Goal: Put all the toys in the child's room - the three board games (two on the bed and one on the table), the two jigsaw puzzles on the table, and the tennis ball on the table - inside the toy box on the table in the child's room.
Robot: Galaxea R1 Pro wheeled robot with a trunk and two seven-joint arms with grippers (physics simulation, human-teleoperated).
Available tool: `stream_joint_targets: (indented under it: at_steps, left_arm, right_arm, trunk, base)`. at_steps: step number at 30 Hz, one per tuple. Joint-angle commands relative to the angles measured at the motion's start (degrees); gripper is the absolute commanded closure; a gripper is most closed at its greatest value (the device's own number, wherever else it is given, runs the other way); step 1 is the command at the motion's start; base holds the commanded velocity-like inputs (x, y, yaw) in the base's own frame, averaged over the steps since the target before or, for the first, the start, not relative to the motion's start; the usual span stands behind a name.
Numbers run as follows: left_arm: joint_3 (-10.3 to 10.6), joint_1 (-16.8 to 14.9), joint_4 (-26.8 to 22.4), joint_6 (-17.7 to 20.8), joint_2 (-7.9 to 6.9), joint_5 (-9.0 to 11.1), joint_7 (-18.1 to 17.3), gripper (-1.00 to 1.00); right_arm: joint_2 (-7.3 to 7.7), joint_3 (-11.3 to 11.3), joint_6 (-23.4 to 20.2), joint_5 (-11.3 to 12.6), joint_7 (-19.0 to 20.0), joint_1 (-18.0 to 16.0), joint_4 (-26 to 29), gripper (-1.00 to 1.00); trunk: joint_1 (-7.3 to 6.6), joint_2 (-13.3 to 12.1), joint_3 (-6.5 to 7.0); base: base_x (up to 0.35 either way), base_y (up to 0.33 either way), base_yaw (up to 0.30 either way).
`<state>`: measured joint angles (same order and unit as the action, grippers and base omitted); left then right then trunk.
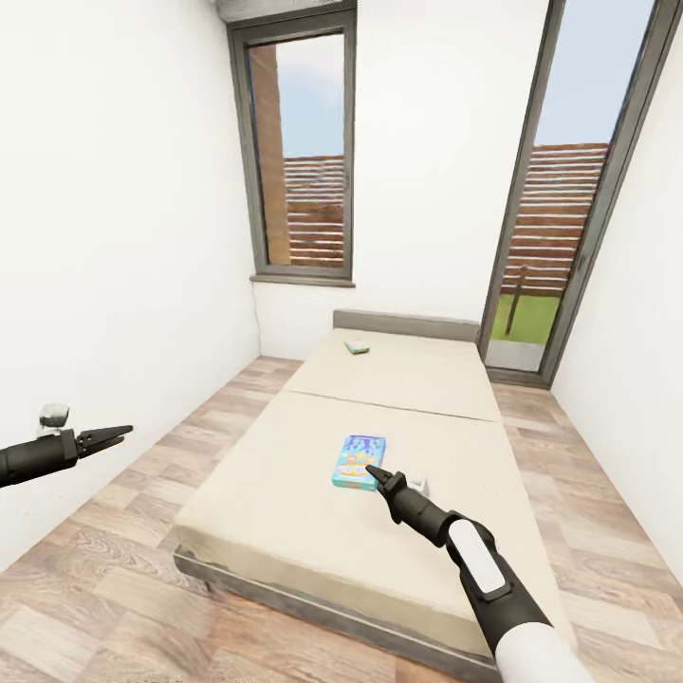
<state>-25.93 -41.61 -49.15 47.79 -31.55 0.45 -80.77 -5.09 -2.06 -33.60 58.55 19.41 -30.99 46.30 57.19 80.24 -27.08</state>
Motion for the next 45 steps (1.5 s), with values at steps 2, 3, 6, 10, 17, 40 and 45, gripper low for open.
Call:
stream_joint_targets:
  at_steps: [2, 3, 6, 10, 17, 40, 45]
  left_arm:
    - [0.0, 0.0, 0.0, 0.6, 0.00, 0.0, -0.2, -1.00]
    - [0.0, 0.0, 0.0, 0.6, 0.00, 0.0, -0.2, -1.00]
    - [0.0, 0.0, 0.0, 0.6, 0.00, 0.0, -0.2, -1.00]
    - [0.0, 0.0, 0.0, 0.6, 0.00, 0.0, -0.2, -1.00]
    - [0.0, 0.0, 0.0, 0.6, 0.00, 0.0, -0.2, -1.00]
    - [0.0, 0.0, 0.0, 0.5, 0.00, 0.0, -0.2, -1.00]
    - [0.0, 0.0, 0.0, 0.5, 0.06, 0.0, -0.2, -1.00]
  right_arm:
    - [-0.07, -0.2, -0.3, 0.3, 0.0, 0.0, 0.0, 1.00]
    - [-0.08, -0.1, -0.3, 0.3, 0.0, 0.0, 0.0, 1.00]
    - [-0.03, 0.8, -0.3, 0.3, -0.1, 0.0, 0.0, 1.00]
    - [-0.01, 2.2, -0.2, 0.3, -0.1, 0.0, 0.0, 1.00]
    - [-0.01, 3.0, -0.2, 0.3, -0.1, 0.0, 0.0, 1.00]
    - [-0.01, 3.1, -0.1, 0.3, -0.1, 0.0, 0.0, 1.00]
    - [-0.01, 3.1, -0.1, 0.3, -0.1, 0.0, 0.0, 1.00]
  trunk:
    - [-0.45, -0.8, 0.38]
    - [-0.67, -1.2, 0.59]
    - [-1.33, -2.4, 1.24]
    - [-2.20, -4.0, 2.10]
    - [-3.74, -6.8, 3.60]
    - [-8.79, -16.0, 8.52]
    - [-9.89, -18.0, 9.59]
  base:
    - [0.000, 0.000, 0.271]
    - [0.000, 0.000, 0.271]
    - [0.000, 0.000, 0.272]
    - [0.000, 0.000, 0.272]
    - [0.000, 0.000, 0.272]
    - [0.000, 0.000, 0.272]
    - [0.000, 0.000, 0.272]
